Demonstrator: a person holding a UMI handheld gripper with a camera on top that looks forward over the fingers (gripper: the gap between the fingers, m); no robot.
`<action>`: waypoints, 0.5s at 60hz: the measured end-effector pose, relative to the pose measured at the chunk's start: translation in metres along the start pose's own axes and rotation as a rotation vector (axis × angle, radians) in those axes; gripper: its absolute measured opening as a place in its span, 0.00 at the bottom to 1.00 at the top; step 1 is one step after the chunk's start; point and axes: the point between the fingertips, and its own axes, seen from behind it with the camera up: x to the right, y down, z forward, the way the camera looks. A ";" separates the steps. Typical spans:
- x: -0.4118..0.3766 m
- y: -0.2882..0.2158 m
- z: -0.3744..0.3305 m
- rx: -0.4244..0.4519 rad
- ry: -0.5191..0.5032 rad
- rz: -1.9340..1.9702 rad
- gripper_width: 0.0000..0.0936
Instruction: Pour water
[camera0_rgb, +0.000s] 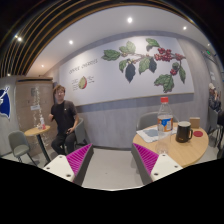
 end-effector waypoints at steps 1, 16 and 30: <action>-0.022 -0.007 -0.001 -0.004 0.009 0.006 0.88; -0.002 -0.006 0.006 0.020 0.017 -0.010 0.88; 0.078 -0.041 0.022 0.083 0.190 -0.081 0.87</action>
